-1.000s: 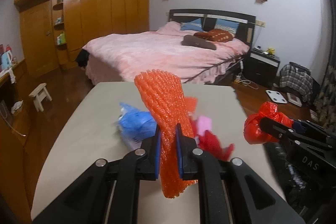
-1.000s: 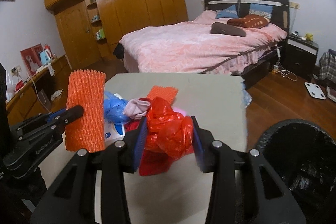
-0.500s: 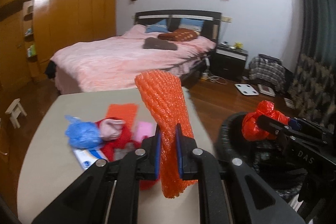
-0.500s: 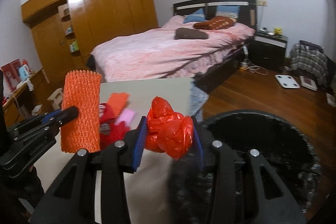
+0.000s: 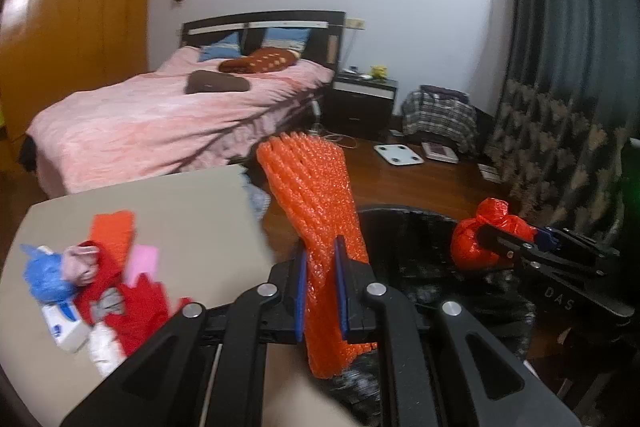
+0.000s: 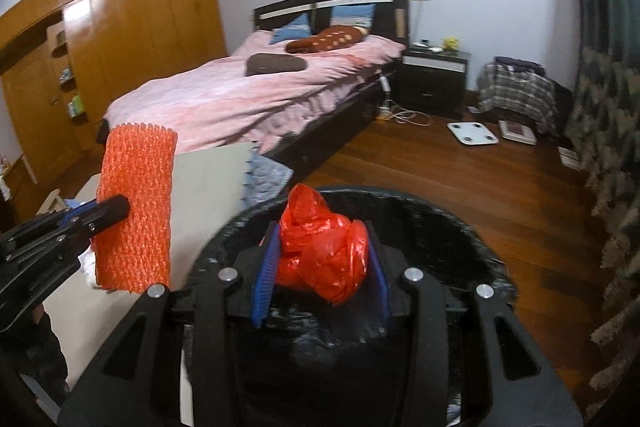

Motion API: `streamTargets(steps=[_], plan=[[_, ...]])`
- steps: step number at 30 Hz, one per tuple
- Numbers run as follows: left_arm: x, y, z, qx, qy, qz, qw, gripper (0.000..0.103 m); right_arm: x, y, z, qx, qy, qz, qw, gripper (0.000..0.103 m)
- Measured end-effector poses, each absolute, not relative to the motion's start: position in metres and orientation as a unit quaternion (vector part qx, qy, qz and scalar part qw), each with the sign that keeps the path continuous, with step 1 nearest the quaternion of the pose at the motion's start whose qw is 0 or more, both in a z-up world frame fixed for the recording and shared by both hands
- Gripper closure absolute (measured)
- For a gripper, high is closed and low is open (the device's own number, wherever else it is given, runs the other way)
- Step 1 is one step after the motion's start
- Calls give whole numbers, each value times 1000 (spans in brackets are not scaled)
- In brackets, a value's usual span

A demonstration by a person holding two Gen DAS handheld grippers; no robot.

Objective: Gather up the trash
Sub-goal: 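Carry both held items over the black trash bin and open both tools, then grasp the red glove with the right tool while the left tool grasps the white cloth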

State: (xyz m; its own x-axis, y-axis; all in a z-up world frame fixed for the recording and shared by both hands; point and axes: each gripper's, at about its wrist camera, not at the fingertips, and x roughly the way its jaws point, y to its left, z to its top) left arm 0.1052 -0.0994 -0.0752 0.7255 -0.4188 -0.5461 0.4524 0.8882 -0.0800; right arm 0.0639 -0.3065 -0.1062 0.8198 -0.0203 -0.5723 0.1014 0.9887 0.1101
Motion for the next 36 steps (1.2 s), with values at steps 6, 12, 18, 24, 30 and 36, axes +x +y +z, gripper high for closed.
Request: streamTargets(steps=[6,12,18,24,30,36], plan=[[110,-122,-83,32,293,-267,917,91,58,-330,-117,72,303,-59,948,64],[112,-128,-89,33,301,-285,909,82,60,-342,-125,77,310,-73,945,61],[116,-119,-91,28,301,-275,913,48,57,-341,-128,76,310,-88,944,36],[114,-89,-89,36,286,-218,932,18,56,-331,-120,72,288,-95,950,5],[110,-42,-84,41,272,-158,948,7,68,-303,-112,70,288,-63,953,5],[105,17,-83,37,267,-92,959,6,83,-255,-110,57,294,-14,954,5]])
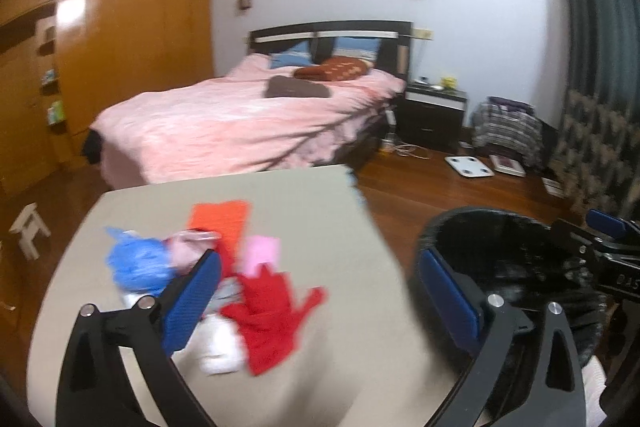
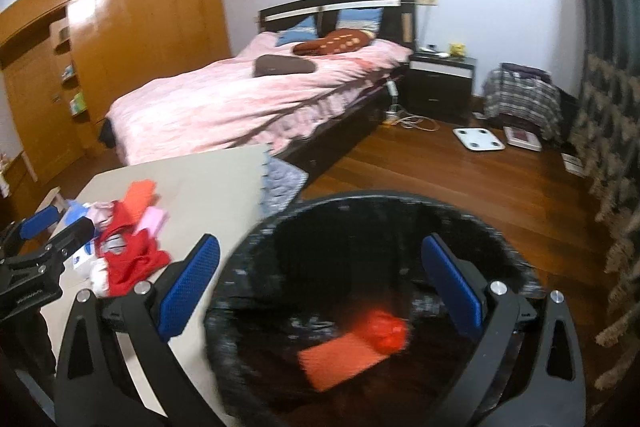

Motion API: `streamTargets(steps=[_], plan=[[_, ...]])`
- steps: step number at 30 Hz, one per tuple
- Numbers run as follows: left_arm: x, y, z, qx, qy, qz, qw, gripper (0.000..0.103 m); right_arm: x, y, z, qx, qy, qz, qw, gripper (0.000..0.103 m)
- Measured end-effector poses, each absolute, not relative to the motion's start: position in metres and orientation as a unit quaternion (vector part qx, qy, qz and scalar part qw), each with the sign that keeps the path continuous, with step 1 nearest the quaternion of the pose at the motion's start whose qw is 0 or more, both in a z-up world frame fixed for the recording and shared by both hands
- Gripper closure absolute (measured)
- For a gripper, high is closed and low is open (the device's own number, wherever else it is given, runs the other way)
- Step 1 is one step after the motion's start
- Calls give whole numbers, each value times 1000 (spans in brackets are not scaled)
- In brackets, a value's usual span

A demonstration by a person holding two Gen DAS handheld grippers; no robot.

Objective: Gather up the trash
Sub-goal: 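Grasp the red glove with the right tool while the left tool grasps the white cloth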

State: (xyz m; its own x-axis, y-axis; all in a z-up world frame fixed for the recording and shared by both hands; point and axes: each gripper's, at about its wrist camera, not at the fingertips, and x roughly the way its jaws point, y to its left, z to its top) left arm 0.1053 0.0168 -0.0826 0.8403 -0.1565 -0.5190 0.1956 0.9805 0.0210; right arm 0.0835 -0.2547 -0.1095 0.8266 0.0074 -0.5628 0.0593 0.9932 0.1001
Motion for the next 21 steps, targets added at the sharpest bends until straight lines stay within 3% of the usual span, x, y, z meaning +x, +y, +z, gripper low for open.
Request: streamTargets(steps=[21], plan=[[102,172,-117,2,286,68,956,6,153,-83,-147,16,327,133,936,5]])
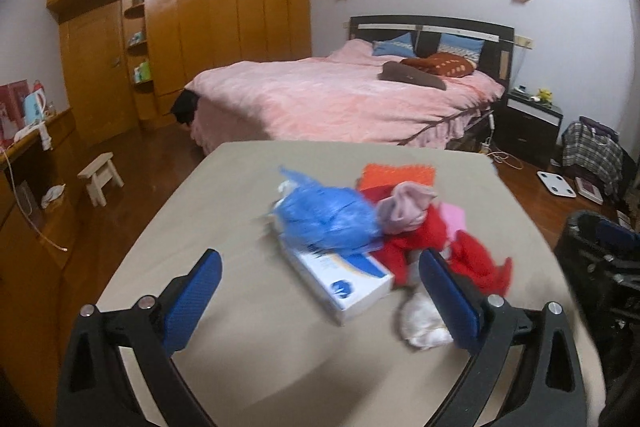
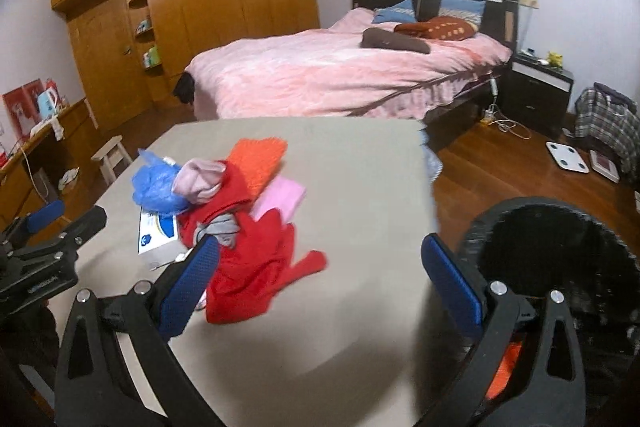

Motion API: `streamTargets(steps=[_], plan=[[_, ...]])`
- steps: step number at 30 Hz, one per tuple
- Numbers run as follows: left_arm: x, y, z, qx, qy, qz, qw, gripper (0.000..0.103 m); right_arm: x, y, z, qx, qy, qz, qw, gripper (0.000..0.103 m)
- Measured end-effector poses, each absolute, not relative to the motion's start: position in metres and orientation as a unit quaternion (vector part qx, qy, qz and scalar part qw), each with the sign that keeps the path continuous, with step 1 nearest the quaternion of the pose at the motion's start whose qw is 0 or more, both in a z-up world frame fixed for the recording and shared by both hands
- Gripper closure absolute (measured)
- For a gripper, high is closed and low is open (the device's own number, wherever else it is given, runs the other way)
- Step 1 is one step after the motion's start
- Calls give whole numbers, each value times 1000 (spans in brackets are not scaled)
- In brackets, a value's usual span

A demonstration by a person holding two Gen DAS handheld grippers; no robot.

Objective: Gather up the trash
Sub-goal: 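Grasp the red glove with the right tool while the left tool grasps the white cloth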

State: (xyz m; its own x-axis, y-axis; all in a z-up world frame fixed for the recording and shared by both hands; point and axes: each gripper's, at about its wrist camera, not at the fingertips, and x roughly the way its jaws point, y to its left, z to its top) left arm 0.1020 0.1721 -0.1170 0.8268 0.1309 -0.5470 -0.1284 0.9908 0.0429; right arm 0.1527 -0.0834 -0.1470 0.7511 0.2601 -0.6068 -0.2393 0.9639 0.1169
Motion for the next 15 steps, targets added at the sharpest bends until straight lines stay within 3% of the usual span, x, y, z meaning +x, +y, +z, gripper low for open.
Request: streamTargets(steps=[5,15], plan=[[103,184,-127,4,293,80,953,6,167,-59,-171,8,348,144,926,7],[107,200,-145,2,304,91,948,6,187,-32,-199,-8,394,161,905,27]])
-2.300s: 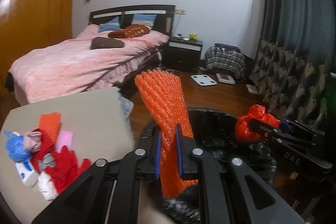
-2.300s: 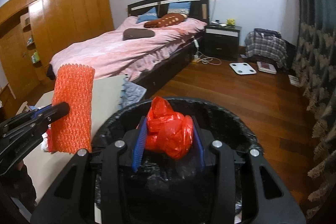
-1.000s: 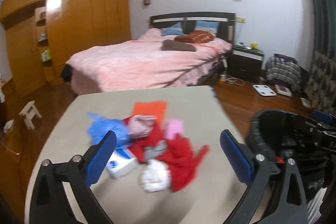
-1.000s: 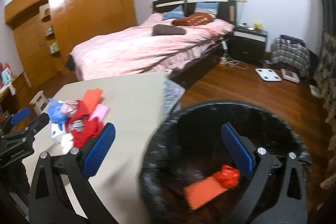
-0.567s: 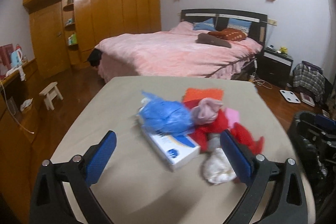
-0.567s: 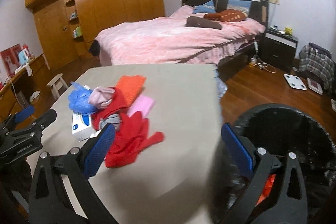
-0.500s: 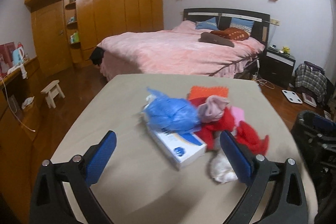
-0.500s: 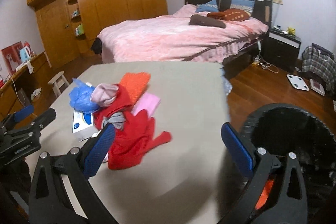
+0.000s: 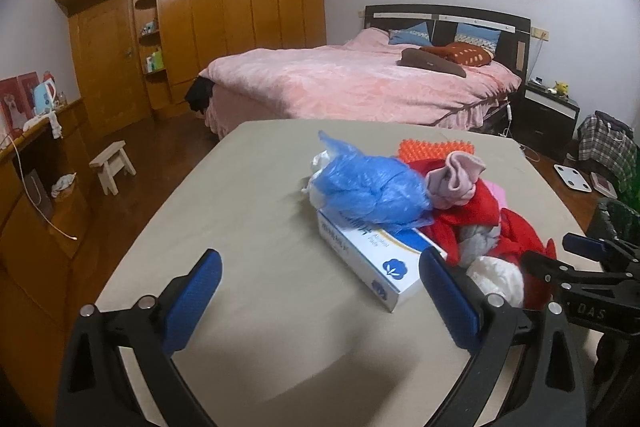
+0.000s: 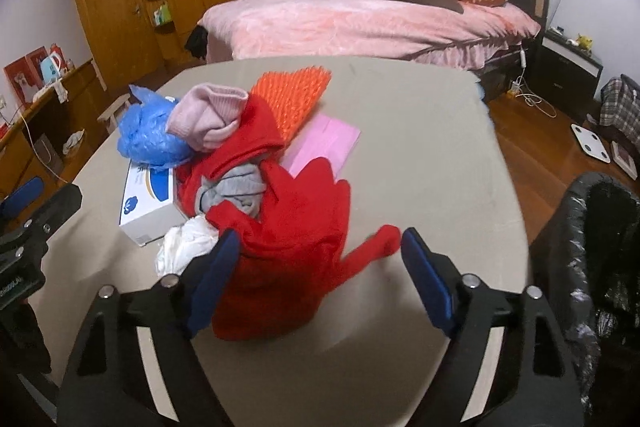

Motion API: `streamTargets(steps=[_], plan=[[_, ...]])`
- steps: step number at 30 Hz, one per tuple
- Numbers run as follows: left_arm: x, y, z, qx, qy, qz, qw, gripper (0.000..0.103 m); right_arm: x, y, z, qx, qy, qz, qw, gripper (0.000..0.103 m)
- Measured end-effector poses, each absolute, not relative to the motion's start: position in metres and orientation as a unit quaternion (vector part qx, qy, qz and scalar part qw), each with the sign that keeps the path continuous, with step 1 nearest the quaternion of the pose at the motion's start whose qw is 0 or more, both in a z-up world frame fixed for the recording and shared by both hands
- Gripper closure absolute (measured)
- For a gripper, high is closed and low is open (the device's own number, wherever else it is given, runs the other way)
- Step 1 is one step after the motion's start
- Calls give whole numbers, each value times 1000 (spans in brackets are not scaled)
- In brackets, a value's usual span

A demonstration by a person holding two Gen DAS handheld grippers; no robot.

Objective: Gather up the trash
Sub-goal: 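Grasp the red glove with the right tool while the left tool grasps the white cloth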

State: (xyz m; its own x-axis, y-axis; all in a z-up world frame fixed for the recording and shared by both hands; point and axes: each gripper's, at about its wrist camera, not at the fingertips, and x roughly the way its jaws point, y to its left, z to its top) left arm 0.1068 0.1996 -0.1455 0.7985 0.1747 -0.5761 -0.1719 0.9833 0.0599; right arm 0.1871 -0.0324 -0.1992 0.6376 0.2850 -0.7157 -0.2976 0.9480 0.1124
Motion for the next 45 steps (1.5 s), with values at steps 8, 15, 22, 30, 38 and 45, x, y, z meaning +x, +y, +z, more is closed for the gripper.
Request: streamTargets(steps=[8,15,22,30,38,45], plan=[[108,199,-148,-2,308,90,947,6,192,-20,-210,-15,426,197,883,65],[108,190,-146,0,310,83,947,6,183,-25,-203,-8,416,215,884,90],[109,171,-142,3,309,63,949,6,172,-48,-186,5,394,199,897,90],[115,137,-149,2,325,16,946,12,172,-85,-181,20,392,163,905,90],[131,103,-167,8,356,-28,934,21,177,-98,-185,26,396,156,905,90],[145,98,-179,2,388,-52,920,67,178,-100,-188,27,398,157,903,90]])
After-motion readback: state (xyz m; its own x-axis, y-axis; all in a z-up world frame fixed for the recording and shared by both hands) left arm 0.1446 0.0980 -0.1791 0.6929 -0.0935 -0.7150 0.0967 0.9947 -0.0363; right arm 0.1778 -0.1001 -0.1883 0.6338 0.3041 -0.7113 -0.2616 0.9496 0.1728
